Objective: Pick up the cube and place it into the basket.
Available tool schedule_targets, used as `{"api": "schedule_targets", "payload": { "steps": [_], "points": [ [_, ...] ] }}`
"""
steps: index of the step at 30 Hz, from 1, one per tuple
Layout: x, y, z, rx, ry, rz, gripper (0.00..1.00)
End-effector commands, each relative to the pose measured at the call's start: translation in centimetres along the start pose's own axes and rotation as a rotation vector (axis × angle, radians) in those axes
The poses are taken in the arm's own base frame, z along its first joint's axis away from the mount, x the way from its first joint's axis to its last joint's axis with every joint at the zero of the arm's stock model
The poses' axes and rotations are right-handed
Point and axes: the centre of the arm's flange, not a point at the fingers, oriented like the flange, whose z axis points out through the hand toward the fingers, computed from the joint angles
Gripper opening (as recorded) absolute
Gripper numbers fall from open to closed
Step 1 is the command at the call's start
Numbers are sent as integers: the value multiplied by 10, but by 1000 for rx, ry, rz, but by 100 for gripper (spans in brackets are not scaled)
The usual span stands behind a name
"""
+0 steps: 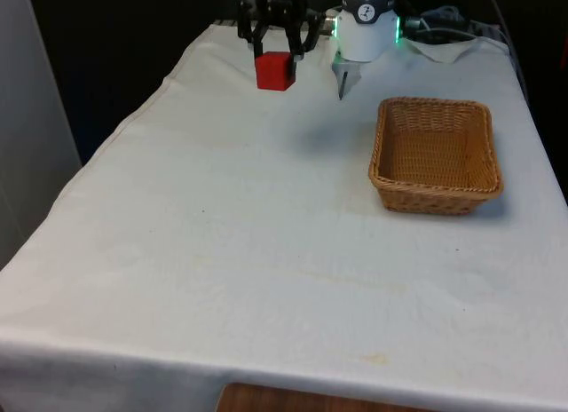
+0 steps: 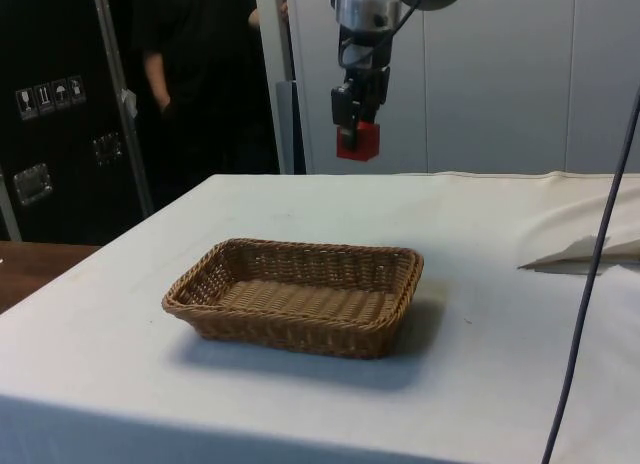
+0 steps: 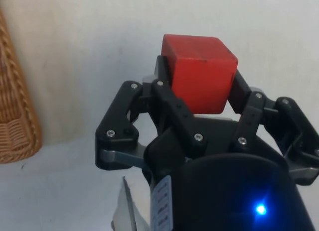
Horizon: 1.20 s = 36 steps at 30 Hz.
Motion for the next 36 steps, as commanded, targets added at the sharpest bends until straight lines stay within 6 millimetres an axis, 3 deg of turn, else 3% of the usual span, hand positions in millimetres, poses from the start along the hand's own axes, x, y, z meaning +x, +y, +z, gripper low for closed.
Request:
{"api": "schedule_targets", "payload": {
  "steps": [1, 19, 20, 28, 36],
  "points": [
    [2, -4, -3, -8, -3, 3, 7],
    [15, -65, -33, -1, 17, -13, 7],
    [15, -62, -30, 5, 19, -16, 7],
    [15, -101, -42, 6, 24, -22, 7],
    [16, -123, -48, 11, 27, -27, 7]
  ]
}}
